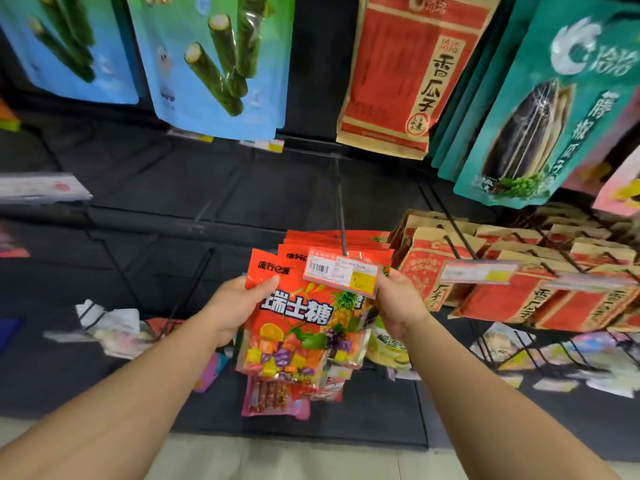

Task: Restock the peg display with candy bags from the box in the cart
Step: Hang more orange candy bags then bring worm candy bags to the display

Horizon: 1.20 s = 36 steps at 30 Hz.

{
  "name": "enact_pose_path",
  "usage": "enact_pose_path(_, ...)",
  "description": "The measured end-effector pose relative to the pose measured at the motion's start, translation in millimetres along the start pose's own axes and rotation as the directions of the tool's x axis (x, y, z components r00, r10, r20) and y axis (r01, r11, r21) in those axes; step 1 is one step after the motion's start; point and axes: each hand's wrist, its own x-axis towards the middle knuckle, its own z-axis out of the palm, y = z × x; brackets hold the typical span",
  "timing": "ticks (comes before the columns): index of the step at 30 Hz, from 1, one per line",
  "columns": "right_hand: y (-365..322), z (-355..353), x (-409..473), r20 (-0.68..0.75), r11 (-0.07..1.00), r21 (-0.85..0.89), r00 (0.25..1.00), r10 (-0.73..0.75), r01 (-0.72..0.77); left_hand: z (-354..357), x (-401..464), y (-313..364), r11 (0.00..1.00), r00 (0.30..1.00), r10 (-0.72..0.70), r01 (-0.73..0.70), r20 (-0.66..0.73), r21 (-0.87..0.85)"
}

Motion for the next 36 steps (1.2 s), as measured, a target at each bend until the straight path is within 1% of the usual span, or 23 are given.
enact_pose_path(5,-3,-1,2,0.003,0.999,-0.014,0.999,-0.037,0.037,3,-3,4,1.000,1.000,-0.011,0.011,0.007,-0.005)
enact_pose_path(12,-5,0,-2,-0.039,0.997,-0.032,0.997,-0.073,0.072,9,-4,6,1.000,1.000,-0.018,0.018,0.022,0.008)
enact_pose_path(16,-5,3,-2,-0.062,0.990,-0.105,0.993,-0.105,0.098,4,1,4,1.000,0.998,-0.016,0.016,0.057,0.007)
enact_pose_path(18,-4,4,0,-0.076,0.988,-0.094,0.989,-0.126,0.119,4,3,4,1.000,0.998,-0.013,0.013,0.058,-0.002)
enact_pose_path(20,-2,4,2,-0.088,0.990,-0.100,0.990,-0.107,0.098,4,4,4,1.000,0.999,-0.022,0.022,0.047,-0.010)
enact_pose_path(25,-3,-1,-4,-0.063,0.990,-0.077,0.990,-0.123,0.118,9,6,-1,0.999,0.998,-0.036,0.036,0.054,0.000)
enact_pose_path(27,-4,-1,-3,-0.076,0.987,-0.061,0.985,-0.154,0.149,11,8,0,0.999,0.998,-0.038,0.038,0.044,0.001)
enact_pose_path(30,-3,2,4,-0.088,0.988,-0.066,0.986,-0.142,0.136,9,12,1,0.999,0.999,-0.042,0.042,0.024,0.005)
enact_pose_path(33,0,4,8,-0.140,0.986,-0.066,0.977,-0.163,0.155,9,15,0,1.000,1.000,-0.028,0.028,-0.010,0.015)
enact_pose_path(36,9,6,14,-0.209,0.980,-0.108,0.959,-0.189,0.169,10,14,-6,1.000,0.998,-0.013,0.014,-0.056,0.016)
